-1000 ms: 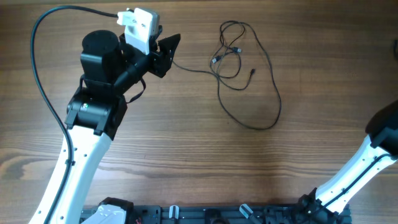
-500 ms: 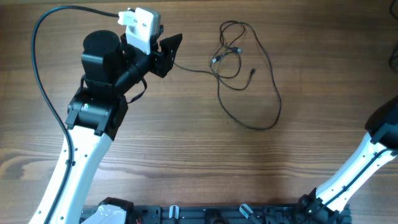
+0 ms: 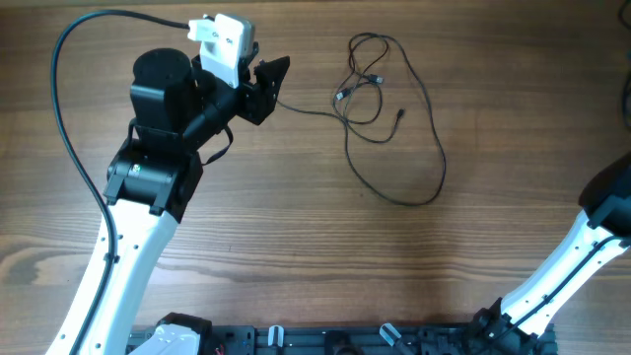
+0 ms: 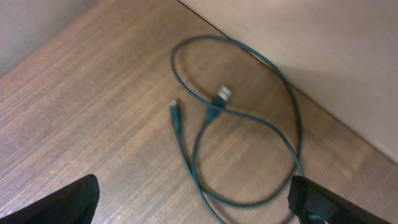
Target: Untangle cables
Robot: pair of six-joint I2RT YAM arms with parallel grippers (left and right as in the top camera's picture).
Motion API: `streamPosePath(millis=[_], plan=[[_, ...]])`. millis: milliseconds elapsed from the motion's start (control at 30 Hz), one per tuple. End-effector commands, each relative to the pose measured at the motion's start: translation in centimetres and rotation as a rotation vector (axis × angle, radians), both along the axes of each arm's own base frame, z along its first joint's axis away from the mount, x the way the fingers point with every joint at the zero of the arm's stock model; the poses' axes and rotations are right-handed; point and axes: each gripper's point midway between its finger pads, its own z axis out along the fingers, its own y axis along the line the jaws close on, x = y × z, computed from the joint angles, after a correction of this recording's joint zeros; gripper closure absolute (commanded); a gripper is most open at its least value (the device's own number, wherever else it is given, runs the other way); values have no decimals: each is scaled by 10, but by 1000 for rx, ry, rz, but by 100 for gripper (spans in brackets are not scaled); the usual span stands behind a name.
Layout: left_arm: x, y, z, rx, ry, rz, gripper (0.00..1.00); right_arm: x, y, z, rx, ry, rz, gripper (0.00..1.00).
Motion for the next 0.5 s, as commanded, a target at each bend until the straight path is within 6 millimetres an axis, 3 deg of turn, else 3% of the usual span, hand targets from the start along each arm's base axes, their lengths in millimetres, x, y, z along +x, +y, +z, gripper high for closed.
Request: streamPosePath(millis=[0, 267, 467], plan=[[-3, 5, 11, 20, -32, 21, 45, -24, -1, 67, -47, -70, -162, 0], [-5, 6, 6, 131, -88, -32, 34, -89, 33, 126, -2, -50, -372, 1], [8, 47, 9, 145, -95, 72, 27, -113, 76, 145, 59, 7, -346, 1]])
